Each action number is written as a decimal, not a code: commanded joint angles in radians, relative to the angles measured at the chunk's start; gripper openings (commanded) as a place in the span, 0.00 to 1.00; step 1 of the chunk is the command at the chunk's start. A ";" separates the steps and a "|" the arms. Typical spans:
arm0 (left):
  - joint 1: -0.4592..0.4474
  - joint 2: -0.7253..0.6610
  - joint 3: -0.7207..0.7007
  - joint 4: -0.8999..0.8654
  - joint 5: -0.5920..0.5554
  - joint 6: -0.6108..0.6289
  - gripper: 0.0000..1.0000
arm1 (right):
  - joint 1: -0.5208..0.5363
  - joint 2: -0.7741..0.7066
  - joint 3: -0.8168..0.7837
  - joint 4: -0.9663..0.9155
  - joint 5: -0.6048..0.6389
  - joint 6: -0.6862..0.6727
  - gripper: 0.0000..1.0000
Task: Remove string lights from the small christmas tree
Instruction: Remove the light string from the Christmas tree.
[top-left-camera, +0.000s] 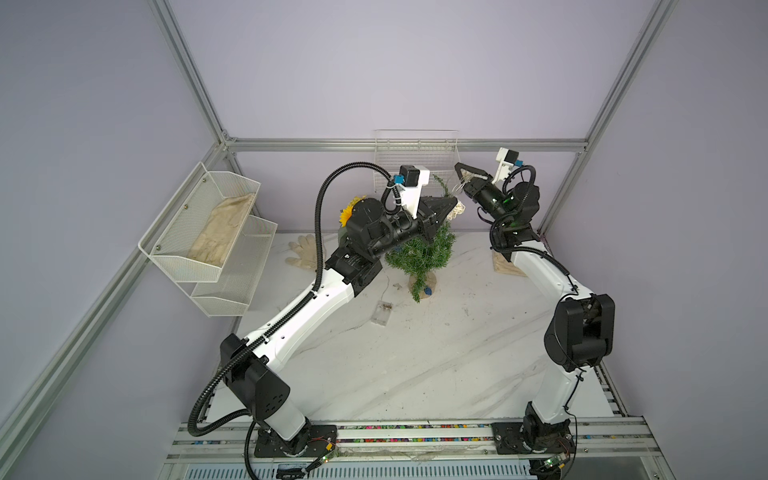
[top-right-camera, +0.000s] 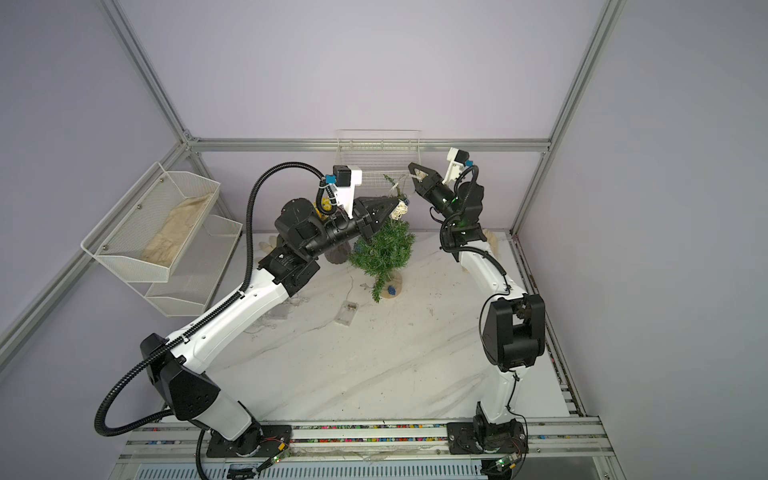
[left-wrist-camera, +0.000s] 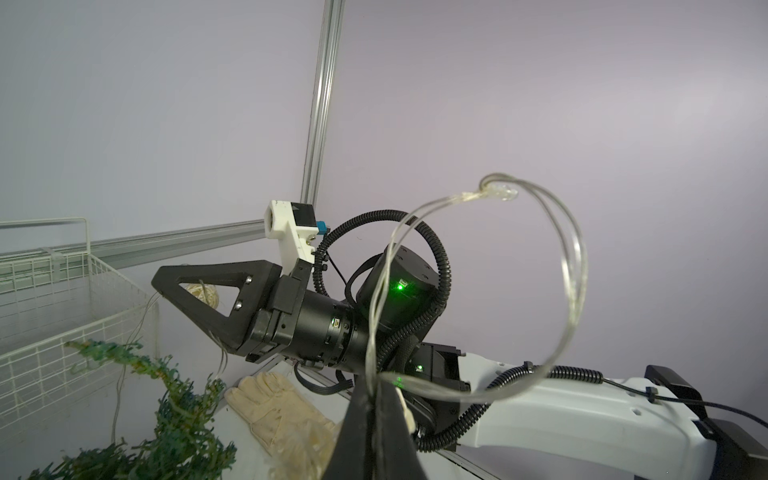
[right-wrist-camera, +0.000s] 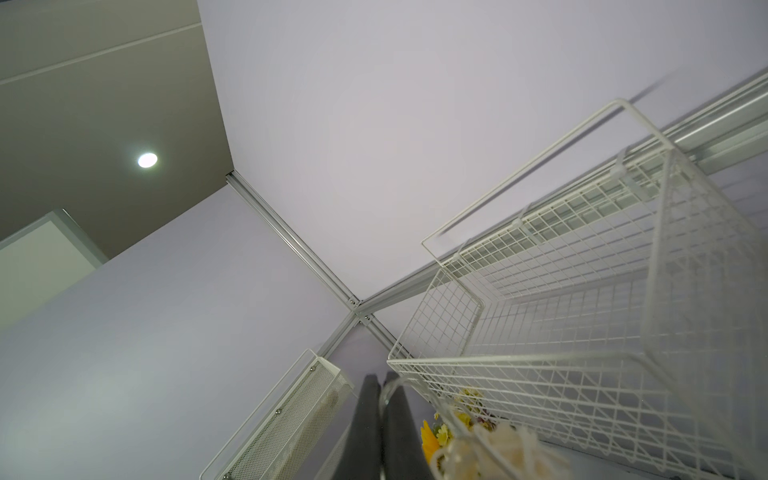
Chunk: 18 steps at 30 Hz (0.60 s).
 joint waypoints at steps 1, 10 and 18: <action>-0.005 -0.026 -0.032 0.054 0.006 -0.023 0.00 | -0.006 -0.040 -0.004 0.031 -0.006 -0.011 0.00; -0.025 0.006 0.023 0.071 0.025 -0.041 0.00 | -0.031 -0.070 -0.020 0.026 0.005 -0.029 0.00; -0.025 0.062 0.163 0.031 0.020 -0.005 0.00 | -0.053 -0.022 0.056 0.030 0.001 -0.005 0.00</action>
